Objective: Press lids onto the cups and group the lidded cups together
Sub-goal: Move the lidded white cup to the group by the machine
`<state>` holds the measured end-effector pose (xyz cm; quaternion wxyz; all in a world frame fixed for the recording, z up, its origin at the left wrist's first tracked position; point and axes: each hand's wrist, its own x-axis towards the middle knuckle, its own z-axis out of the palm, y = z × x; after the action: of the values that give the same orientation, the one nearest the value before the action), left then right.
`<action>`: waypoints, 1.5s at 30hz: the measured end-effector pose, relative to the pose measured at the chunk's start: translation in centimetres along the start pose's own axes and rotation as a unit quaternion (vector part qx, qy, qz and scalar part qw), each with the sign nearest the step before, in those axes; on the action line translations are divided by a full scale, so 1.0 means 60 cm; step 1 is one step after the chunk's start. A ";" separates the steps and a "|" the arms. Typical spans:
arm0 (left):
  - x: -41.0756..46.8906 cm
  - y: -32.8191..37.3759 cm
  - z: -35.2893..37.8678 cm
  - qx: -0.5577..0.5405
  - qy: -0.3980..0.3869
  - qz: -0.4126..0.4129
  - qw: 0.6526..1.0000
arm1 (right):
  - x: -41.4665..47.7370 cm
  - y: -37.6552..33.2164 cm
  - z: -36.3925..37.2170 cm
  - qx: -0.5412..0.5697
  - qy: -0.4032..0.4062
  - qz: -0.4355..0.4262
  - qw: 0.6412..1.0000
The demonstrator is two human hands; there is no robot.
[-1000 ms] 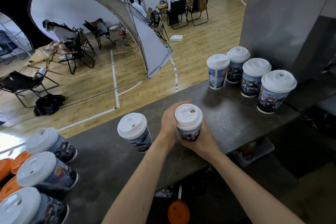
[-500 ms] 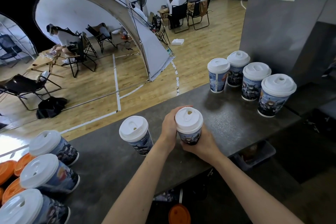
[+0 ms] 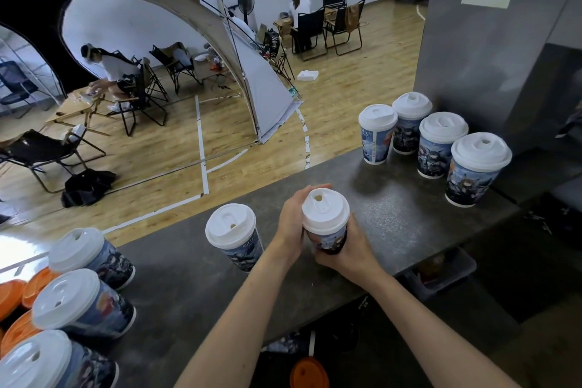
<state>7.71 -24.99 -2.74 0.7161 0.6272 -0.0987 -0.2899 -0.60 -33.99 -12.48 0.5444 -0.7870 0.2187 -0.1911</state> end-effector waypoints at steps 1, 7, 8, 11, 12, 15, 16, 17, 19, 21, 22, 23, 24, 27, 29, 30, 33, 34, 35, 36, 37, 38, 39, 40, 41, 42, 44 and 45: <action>-0.001 0.001 0.000 0.003 0.014 0.009 1.000 | 0.000 -0.001 0.001 -0.003 -0.001 -0.007 1.000; -0.010 -0.023 0.022 -0.018 0.152 0.081 0.985 | -0.006 -0.004 -0.002 0.031 0.010 -0.018 0.999; -0.009 -0.025 0.024 -0.017 0.162 0.088 0.983 | -0.006 -0.004 -0.003 0.034 0.009 -0.017 0.999; -0.014 -0.029 0.027 0.002 0.145 0.088 0.986 | -0.007 0.002 -0.004 0.047 0.031 -0.021 0.998; -0.020 -0.036 0.021 0.020 0.130 0.085 0.988 | -0.006 0.003 -0.004 0.048 0.045 -0.022 0.998; -0.069 -0.066 -0.007 0.118 0.094 0.113 0.982 | -0.001 0.004 -0.006 0.048 0.070 -0.019 0.996; -0.093 -0.080 -0.018 0.155 0.093 0.143 0.973 | -0.001 0.004 -0.007 0.048 0.068 -0.020 0.996; -0.119 -0.094 -0.030 0.189 0.098 0.179 0.961 | -0.001 0.004 -0.008 0.050 0.061 -0.019 0.997; -0.164 -0.122 -0.058 0.235 0.135 0.239 0.932 | -0.001 0.002 -0.006 0.049 0.056 -0.008 0.997; -0.192 -0.144 -0.092 0.227 0.210 0.265 0.913 | 0.000 0.002 -0.002 0.035 0.071 -0.012 0.997; -0.197 -0.151 -0.111 0.213 0.259 0.263 0.905 | 0.001 0.004 0.000 0.025 0.082 -0.023 0.996; -0.197 -0.157 -0.130 0.202 0.308 0.253 0.895 | 0.002 0.005 0.000 0.016 0.091 -0.033 0.995; -0.194 -0.160 -0.150 0.194 0.352 0.232 0.886 | 0.004 0.005 0.001 0.009 0.095 -0.041 0.995; -0.167 -0.150 -0.197 0.199 0.383 0.165 0.887 | 0.005 0.003 0.001 0.008 0.087 -0.051 0.995; -0.137 -0.140 -0.216 0.206 0.337 0.148 0.907 | 0.004 0.002 0.002 0.010 0.085 -0.048 0.995; -0.121 -0.134 -0.219 0.205 0.310 0.148 0.917 | 0.003 0.000 0.003 0.015 0.084 -0.043 0.995; -0.074 -0.125 -0.223 0.211 0.248 0.160 0.932 | 0.000 -0.003 0.003 0.035 0.084 -0.032 0.995; -0.066 -0.121 -0.221 0.226 0.237 0.159 0.931 | -0.002 -0.004 0.003 0.041 0.084 -0.031 0.995; -0.063 -0.118 -0.216 0.244 0.229 0.162 0.928 | -0.002 -0.003 0.001 0.046 0.085 -0.031 0.995; -0.060 -0.119 -0.214 0.256 0.223 0.167 0.926 | -0.002 -0.002 0.001 0.052 0.088 -0.033 0.994; -0.061 -0.120 -0.213 0.259 0.215 0.170 0.926 | -0.004 -0.001 0.001 0.058 0.093 -0.037 0.993; -0.066 -0.123 -0.212 0.256 0.206 0.174 0.928 | -0.006 0.000 0.001 0.063 0.100 -0.041 0.992; -0.070 -0.127 -0.215 0.252 0.199 0.177 0.930 | -0.009 0.000 0.002 0.067 0.109 -0.044 0.991; -0.076 -0.132 -0.217 0.246 0.195 0.180 0.932 | -0.014 -0.001 0.002 0.068 0.120 -0.047 0.989; -0.082 -0.134 -0.219 0.242 0.192 0.181 0.934 | -0.022 -0.003 0.003 0.063 0.135 -0.051 0.988; -0.089 -0.137 -0.221 0.238 0.192 0.183 0.934 | -0.031 -0.006 0.004 0.050 0.155 -0.057 0.985; -0.099 -0.143 -0.220 0.234 0.189 0.185 0.935 | -0.055 -0.012 0.011 0.013 0.196 -0.079 0.977; -0.104 -0.144 -0.218 0.231 0.189 0.188 0.936 | -0.070 -0.019 0.018 0.008 0.203 -0.099 0.974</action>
<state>6.72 -11.01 -12.14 0.5981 0.7887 -0.1421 0.0041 -3.34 -30.49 -12.04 0.4737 -0.7449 0.2442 -0.4013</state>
